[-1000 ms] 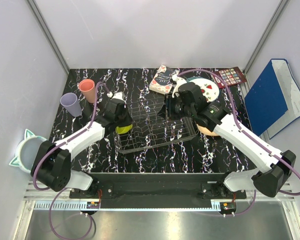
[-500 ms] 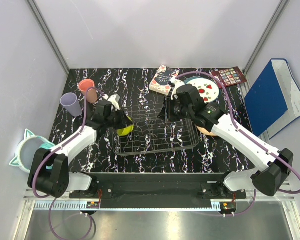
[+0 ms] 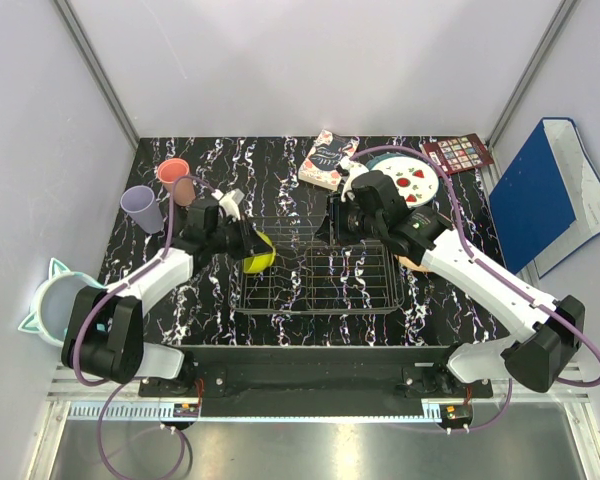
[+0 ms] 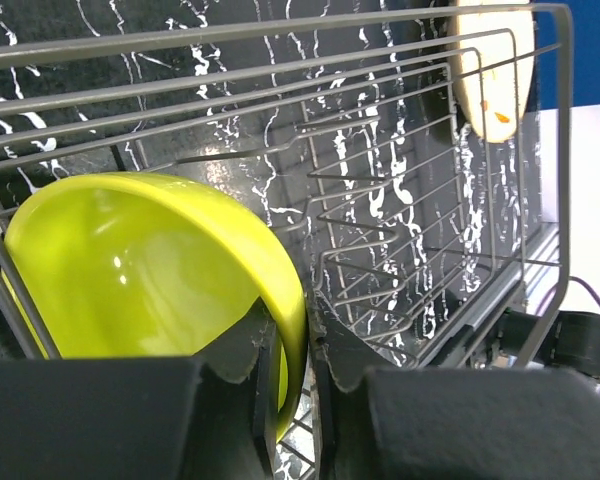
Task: Unload the mixed dishes from the dish rack
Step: Pick up the bowl from the dish rack, then place the bowl at the center of the board.
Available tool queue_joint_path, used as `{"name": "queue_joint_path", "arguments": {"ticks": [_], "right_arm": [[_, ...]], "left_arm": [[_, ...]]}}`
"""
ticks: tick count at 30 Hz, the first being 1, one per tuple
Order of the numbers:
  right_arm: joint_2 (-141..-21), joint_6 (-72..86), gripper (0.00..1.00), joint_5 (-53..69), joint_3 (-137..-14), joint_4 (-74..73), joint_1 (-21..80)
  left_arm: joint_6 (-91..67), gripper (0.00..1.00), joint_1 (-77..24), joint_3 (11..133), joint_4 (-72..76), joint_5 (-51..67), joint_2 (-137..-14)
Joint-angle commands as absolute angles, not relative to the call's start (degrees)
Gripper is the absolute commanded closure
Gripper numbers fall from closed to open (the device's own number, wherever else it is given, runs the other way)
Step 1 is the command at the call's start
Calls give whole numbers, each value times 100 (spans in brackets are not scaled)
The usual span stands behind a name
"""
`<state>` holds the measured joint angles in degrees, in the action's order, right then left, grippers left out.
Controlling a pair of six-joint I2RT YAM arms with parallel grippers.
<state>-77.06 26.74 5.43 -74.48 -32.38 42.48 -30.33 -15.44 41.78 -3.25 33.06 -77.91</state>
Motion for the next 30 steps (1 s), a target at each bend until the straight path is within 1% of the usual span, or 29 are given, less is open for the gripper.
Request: {"name": "queue_joint_path", "arguments": {"ticks": [1,20,22,23,25,26,28,29,30], "right_arm": [[-7726,2610,65,501,-7453,-3015,4219],[-7752,2549,66,440,-7646,-3041,4228],[-7743,2549,66,326,-7891,-3207,4201],[-7778,2558,66,299,-8032,-3304,4175],[-7918,2523,64,211,-8567,-3690,4096],[-7980,2505,63,115,-8769,-3996,4070],[-8216,2444,57,44,-9367,-4323,3991],[-8296,2435,55,35,-9578,-4637,3955],[-8384,2426,50,35,-9954,-4797,3885]], "left_arm": [[-3164,100,-1450,4570,290,3797,-7524],[-3191,100,-1283,5431,9,3911,-6847],[-2903,100,-1379,5693,-315,3657,-6672],[-2674,100,-1458,5869,-847,3508,-6636],[-1779,100,-1888,6423,-1473,2868,-6609],[-1184,100,-2342,6590,-2042,2213,-6592],[-732,100,-2819,6899,-2363,1602,-6539],[-408,100,-3239,6952,-2503,1156,-6522],[-274,100,-3417,6952,-2522,1038,-6452]]}}
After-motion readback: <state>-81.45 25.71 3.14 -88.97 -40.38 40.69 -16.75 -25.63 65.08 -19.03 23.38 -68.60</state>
